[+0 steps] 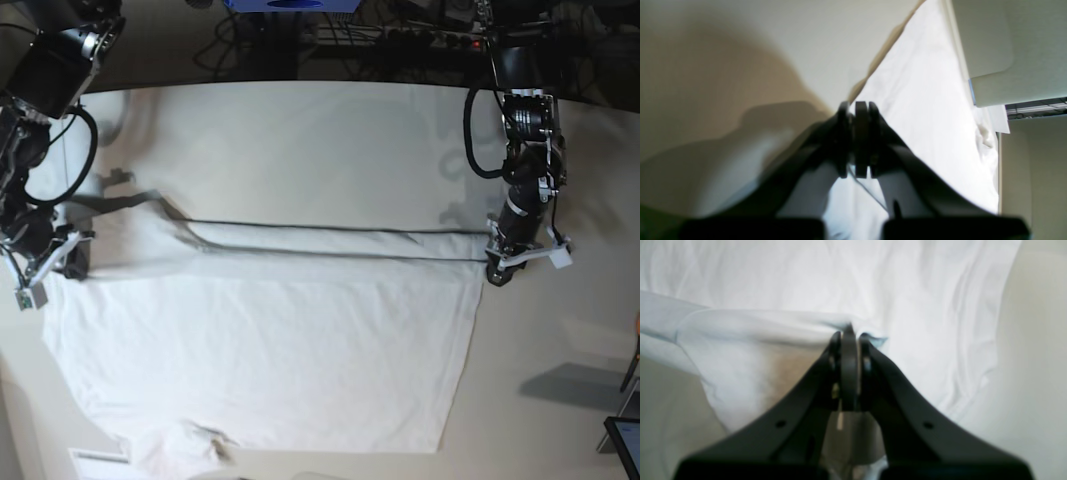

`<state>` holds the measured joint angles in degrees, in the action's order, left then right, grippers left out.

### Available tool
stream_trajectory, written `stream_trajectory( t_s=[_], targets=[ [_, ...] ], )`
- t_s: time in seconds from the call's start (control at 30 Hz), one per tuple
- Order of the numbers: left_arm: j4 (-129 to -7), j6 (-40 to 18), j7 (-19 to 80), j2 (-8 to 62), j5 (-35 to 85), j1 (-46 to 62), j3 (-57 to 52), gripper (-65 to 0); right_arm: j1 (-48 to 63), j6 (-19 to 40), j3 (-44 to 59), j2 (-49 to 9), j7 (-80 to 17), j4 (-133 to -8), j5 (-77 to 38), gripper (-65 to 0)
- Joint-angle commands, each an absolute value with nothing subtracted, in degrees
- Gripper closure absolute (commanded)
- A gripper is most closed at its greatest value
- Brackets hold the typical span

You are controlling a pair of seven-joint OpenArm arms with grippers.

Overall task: Fold the T-shirt properly
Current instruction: 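Lay the folded strip down and open both grippers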

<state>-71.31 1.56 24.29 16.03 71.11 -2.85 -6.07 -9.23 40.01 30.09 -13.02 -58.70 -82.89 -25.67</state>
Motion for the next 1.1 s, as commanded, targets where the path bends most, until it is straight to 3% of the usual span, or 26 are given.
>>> stream_trajectory(
  t_s=[0.0,0.3,0.47,0.63,0.73,0.93,1.07],
  targets=[
    [-72.04,0.84,23.43,16.66,71.6,-3.74,-6.37,0.0,-11.47,40.0,30.2,-13.85,-57.71,-83.65,-26.68,-0.9],
    [-71.69,0.84,23.34,16.66,71.6,-5.49,-6.46,0.0,-15.16,40.0,30.29,-13.85,-58.15,-79.52,-26.77,-2.8],
    [-72.31,0.84,23.34,16.84,71.6,-6.37,-6.73,0.0,-15.78,35.65,30.29,-13.93,-57.63,-77.32,-26.77,-14.4],
    [-71.6,0.84,23.34,16.84,71.52,-7.16,-6.73,0.0,-15.96,35.3,30.29,-13.93,-55.25,-77.76,-26.77,-28.9],
    [-71.6,0.84,23.34,17.01,71.52,-7.25,-6.81,0.0,-15.69,35.3,30.46,-14.2,-52.26,-78.29,-26.77,-33.2],
    [-71.78,0.84,23.43,17.01,71.52,-7.25,-6.81,-18.0,-7.78,35.56,30.73,-12.88,-53.14,-93.23,-29.49,-33.2],
    [-71.78,0.84,23.43,17.01,71.52,-7.08,-6.81,-19.7,-1.1,35.3,30.9,-9.71,-59.91,-102.99,-33.63,-33.2]
  ],
)
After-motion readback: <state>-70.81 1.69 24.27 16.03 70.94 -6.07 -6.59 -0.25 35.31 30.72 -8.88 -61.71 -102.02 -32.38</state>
